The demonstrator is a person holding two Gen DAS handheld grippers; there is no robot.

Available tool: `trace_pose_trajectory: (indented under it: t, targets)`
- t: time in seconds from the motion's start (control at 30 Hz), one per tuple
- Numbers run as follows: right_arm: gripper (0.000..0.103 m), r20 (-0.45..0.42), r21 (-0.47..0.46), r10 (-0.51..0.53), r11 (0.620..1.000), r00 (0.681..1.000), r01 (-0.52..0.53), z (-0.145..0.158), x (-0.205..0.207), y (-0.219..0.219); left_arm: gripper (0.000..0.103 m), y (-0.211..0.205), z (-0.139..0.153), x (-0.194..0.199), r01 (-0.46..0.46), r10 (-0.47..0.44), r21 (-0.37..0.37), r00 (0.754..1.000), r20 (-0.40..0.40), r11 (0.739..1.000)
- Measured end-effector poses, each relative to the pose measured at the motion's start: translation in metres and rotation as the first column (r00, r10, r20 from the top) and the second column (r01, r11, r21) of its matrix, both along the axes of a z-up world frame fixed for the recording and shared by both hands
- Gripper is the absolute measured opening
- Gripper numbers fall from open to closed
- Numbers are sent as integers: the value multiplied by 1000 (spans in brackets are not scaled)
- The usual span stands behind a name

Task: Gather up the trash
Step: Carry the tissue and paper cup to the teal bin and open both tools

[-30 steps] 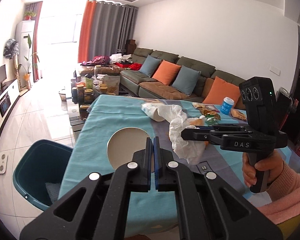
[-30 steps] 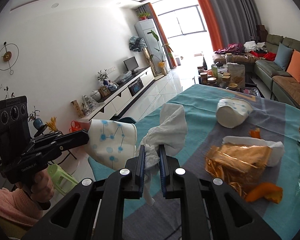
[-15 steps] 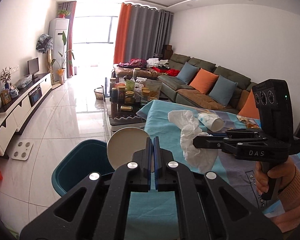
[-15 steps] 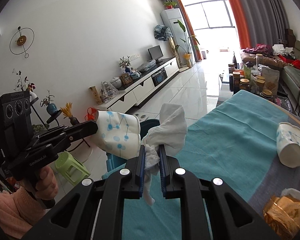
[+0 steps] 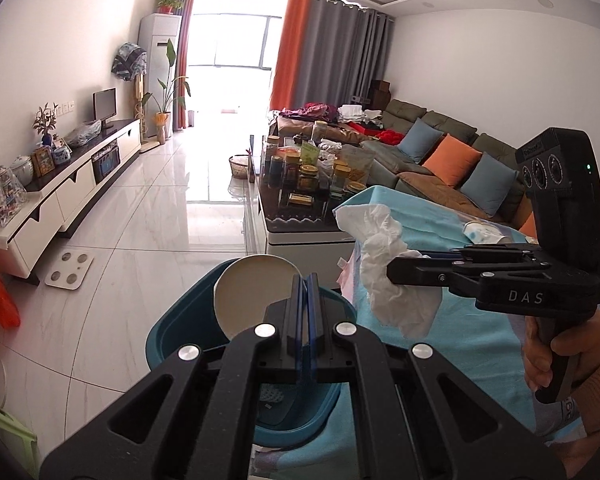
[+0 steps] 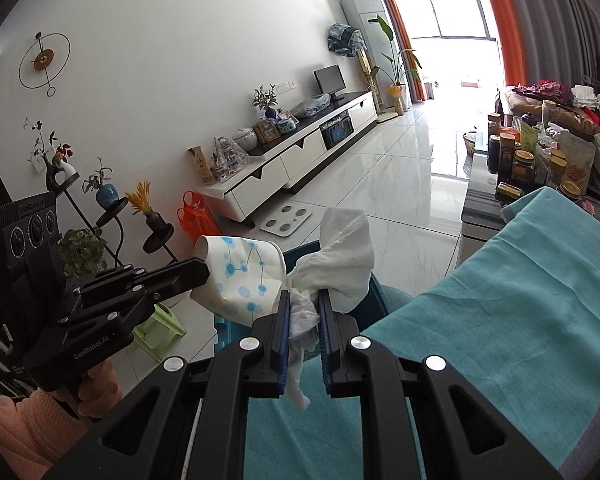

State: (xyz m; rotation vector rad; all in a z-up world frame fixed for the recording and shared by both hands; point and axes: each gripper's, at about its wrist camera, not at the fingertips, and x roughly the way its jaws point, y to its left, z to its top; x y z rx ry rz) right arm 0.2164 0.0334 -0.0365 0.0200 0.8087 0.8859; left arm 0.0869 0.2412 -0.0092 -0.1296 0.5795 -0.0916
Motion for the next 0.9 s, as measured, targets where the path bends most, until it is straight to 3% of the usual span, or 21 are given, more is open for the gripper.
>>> trace_pose_trajectory:
  t: [0.47,0.7,0.9]
  targets:
    - [12,-77,-100,25,994,997,-33,-33,28,45,2,-3,-42,47,-35,35,4,995,-94,999]
    - [19,-120,-120,17,992,993,-31,-40,36,58,2,-8,-59,66,-42,40,-11,989,-140,999]
    - [19,-145,-123,12,992,989,-30,-48,40,60,3,-11,-78,81,-44,37,-37,984,-175,998]
